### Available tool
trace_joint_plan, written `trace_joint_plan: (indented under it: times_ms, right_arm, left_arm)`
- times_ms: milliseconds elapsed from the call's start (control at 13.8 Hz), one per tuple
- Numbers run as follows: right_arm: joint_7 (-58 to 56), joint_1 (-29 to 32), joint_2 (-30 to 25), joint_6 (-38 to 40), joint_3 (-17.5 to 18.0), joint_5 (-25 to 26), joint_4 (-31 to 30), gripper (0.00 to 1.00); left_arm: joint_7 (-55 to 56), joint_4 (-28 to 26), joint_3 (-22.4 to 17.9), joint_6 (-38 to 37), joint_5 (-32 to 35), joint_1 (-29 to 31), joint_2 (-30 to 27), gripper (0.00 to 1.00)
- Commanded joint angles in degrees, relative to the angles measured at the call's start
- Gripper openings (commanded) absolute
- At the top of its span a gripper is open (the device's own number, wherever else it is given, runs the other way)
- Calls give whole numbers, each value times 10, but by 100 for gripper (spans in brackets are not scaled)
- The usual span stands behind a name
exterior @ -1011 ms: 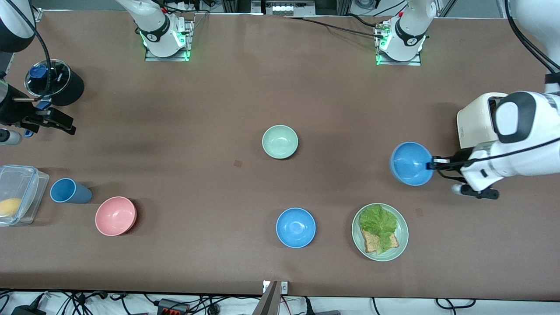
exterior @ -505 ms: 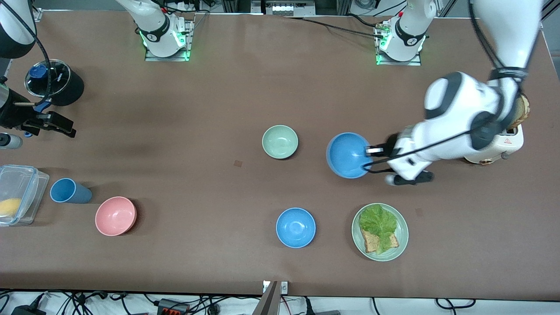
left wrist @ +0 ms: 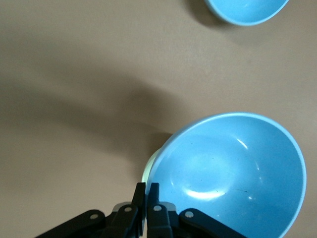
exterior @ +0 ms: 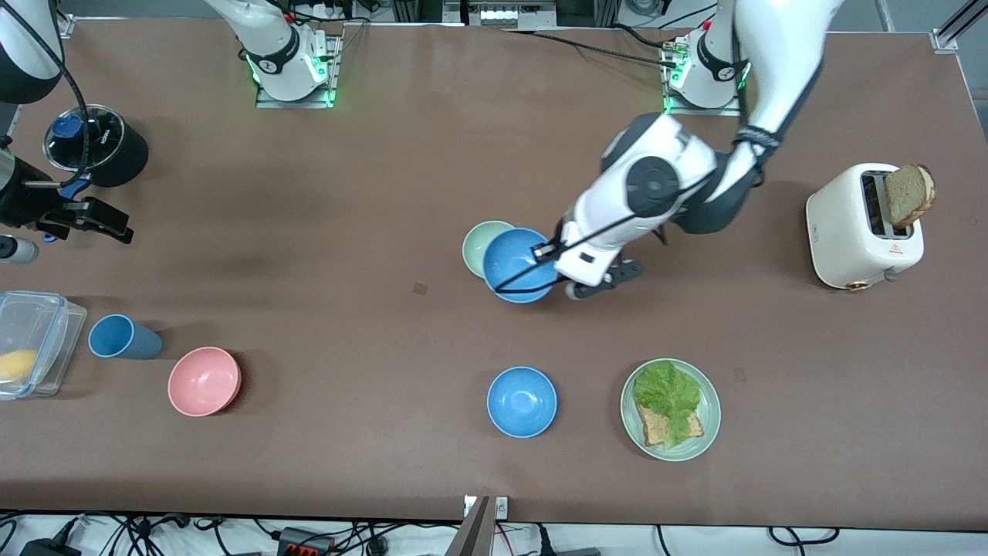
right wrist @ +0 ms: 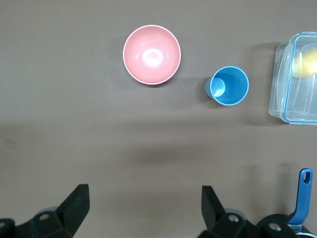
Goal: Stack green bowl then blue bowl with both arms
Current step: 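Carry the blue bowl with the left gripper over the green bowl, then lower the blue bowl into the green bowl and open the left gripper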
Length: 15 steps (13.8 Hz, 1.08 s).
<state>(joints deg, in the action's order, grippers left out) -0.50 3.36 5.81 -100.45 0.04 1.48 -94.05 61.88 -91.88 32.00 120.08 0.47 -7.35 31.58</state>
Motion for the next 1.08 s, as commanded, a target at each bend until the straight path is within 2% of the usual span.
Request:
trace_joint_plan:
  times_ms: [0,505,1011]
  right_arm:
    - [2,4,-4,-4,4,6,-6,100]
    - [3,4,-4,-6,4,6,-6,100]
    - [3,4,-4,-6,4,5,-6,100]
  left_arm:
    - [58,6,-5,13,50,-26,24,1]
    - [125,-29,-4,48,61,-50,26,0]
    - [183,-84,-3,86,61,-57,-4,0]
